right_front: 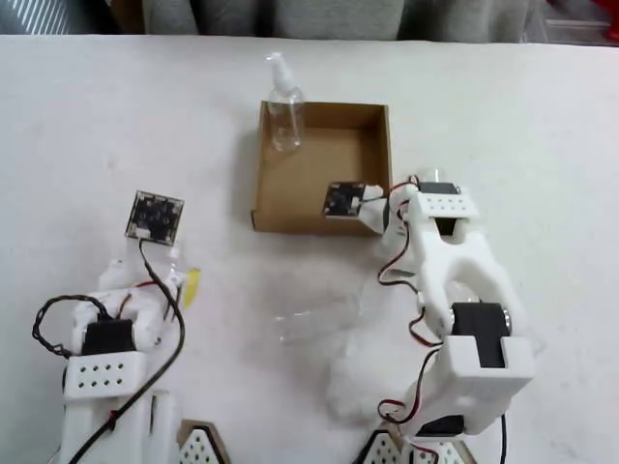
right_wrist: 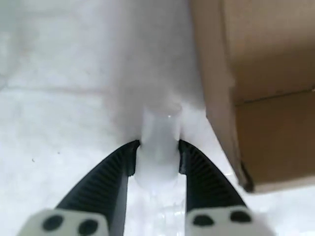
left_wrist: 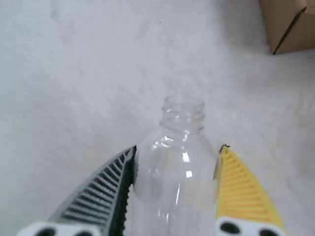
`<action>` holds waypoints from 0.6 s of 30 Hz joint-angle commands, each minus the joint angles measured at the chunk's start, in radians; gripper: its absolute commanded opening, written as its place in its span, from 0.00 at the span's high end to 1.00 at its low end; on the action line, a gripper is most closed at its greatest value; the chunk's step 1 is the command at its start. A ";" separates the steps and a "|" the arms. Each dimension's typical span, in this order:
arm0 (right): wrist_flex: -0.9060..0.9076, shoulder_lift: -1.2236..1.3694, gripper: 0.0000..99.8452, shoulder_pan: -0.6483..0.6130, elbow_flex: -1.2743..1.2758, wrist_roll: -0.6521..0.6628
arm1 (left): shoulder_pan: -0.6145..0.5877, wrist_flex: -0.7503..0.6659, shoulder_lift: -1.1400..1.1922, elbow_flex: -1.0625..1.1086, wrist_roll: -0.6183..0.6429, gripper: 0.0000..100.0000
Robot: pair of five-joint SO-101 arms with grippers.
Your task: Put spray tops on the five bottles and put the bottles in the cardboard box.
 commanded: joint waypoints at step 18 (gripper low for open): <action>0.257 -0.527 0.98 0.018 -0.201 -0.947 | -0.008 -0.025 -0.024 0.002 -0.014 0.82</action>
